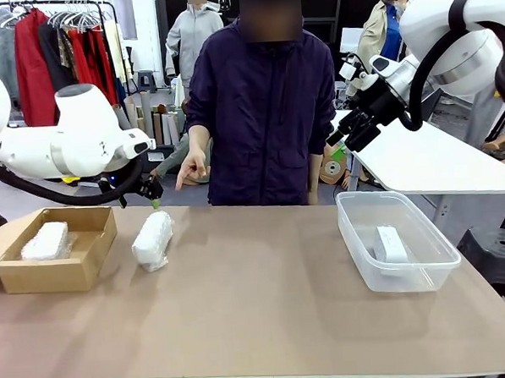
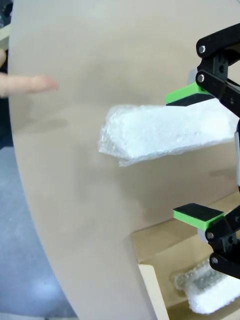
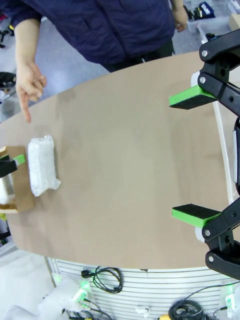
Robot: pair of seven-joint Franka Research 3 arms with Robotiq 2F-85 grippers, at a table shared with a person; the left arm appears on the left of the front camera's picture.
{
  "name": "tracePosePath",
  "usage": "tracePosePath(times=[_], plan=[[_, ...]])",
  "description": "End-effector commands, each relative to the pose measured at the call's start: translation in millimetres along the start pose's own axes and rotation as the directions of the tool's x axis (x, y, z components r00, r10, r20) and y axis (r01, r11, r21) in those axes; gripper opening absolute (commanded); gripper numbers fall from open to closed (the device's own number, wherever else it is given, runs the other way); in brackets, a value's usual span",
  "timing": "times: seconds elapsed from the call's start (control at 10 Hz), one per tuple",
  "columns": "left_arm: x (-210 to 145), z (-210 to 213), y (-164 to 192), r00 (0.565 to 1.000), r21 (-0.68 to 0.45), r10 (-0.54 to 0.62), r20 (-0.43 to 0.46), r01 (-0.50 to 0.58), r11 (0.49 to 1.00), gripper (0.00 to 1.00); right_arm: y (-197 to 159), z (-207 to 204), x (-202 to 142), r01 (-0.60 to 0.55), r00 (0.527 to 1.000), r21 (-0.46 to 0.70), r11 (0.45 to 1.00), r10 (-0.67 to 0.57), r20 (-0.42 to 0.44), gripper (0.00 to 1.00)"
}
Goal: Separate and place wrapped and unwrapped clocks.
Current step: Pick up the Digital clock indicated by the person.
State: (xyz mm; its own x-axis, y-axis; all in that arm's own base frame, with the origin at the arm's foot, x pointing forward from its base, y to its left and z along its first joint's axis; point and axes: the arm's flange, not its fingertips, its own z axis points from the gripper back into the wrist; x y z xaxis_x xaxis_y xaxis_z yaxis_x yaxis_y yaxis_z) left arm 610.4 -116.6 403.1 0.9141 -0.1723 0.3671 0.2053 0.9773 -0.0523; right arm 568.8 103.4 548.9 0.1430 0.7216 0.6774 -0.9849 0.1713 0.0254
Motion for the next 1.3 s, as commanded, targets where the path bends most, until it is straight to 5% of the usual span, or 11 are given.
tracePosePath(times=[0.0, 0.6, 1.2], plan=[[8, -15, -8, 0.999, 0.029, 0.022, -0.035, -0.021, 0.999, 1.0, 0, 0, 0, -0.001, 1.0, 0.0, 1.0, 0.001, 0.0, 1.0], [1, -52, -23, 0.987, 0.015, 0.011, -0.163, -0.008, 1.0, 1.0, 0, 0, 0, -0.001, 1.0, 0.0, 1.0, 0.001, 0.0, 1.0], [-2, -72, -26, 0.981, -0.02, -0.009, -0.192, 0.005, 1.0, 1.0, 0, 0, 0, -0.001, 1.0, 0.0, 1.0, 0.001, 0.0, 1.0]])
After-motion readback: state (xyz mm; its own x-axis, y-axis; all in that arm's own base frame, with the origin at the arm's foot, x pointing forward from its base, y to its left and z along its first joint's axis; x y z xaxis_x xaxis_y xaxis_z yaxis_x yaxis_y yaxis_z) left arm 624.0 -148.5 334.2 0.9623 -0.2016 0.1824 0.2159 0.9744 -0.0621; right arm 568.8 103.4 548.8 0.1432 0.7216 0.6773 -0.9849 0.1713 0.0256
